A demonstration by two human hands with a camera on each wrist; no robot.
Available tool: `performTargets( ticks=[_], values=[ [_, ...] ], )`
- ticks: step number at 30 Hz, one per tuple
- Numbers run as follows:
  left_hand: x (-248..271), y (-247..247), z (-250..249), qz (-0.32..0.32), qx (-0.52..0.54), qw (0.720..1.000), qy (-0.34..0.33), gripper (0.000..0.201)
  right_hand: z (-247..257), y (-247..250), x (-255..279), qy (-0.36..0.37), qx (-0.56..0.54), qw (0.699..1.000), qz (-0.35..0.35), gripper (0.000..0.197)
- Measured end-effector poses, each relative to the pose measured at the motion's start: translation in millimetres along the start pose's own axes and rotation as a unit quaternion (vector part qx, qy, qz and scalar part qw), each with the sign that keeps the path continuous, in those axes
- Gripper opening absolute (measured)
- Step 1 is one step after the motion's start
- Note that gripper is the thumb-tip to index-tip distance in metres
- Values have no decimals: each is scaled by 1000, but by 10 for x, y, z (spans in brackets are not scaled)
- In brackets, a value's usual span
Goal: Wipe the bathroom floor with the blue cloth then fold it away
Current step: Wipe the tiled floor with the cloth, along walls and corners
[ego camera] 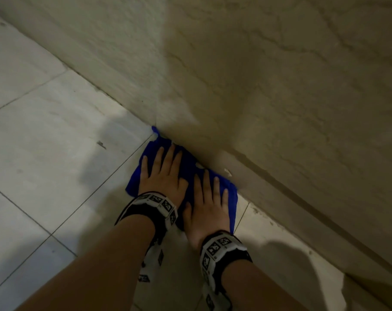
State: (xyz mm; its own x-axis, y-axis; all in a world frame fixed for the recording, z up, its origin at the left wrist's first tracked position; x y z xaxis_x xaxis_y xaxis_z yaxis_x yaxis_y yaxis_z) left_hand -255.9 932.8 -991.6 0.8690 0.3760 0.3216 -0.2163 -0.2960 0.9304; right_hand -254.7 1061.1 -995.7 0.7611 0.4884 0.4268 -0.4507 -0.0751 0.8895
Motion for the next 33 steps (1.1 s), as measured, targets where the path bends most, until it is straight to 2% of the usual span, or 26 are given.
performTargets(
  ticks=[4,7,10,13,17,21,28,29,31,33],
  values=[
    [31,-13,-67,-3,-8,1000,4,68,-51,60,38,12,19,1000,-9,68],
    [132,-72,-183,1,-11,1000,8,68,-165,17,117,8,8,1000,-17,71],
    [314,-146,-379,2,-3,1000,0,66,-312,-74,308,-23,7,998,-56,81],
    [533,-243,-636,24,5,1000,-18,65,-518,-159,548,-14,5,995,-97,75],
    [636,-410,-815,37,15,999,-24,77,-608,-166,704,2,-25,992,-120,70],
    [633,-405,-810,40,5,999,-19,76,-613,-286,639,-24,-49,995,-81,81],
    [676,-435,-717,4,3,999,-32,71,-581,-398,596,-7,-35,992,-118,89],
    [723,-441,-690,15,5,999,-34,68,-561,-424,601,-8,-36,992,-119,92],
    [819,-460,-597,20,-3,999,-49,61,-473,-452,647,0,-43,989,-139,89],
    [932,-446,-413,21,-19,998,-47,62,-326,-477,739,34,-52,986,-153,85]
  ],
)
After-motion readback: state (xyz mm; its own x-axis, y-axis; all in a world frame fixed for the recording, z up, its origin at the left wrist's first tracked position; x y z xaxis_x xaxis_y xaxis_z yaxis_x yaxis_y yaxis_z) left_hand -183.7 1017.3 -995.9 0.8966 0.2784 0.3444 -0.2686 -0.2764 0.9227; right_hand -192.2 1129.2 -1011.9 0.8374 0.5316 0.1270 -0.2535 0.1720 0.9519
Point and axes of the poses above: each hand's wrist, its own x-axis away from the middle knuckle, its own y-axis out of the back of the hand, z = x × y, the point moved 5 cm from there along -x, towards the middle knuckle, and after that the axes turned 2 degrees about -x, right-handed, at the moved point
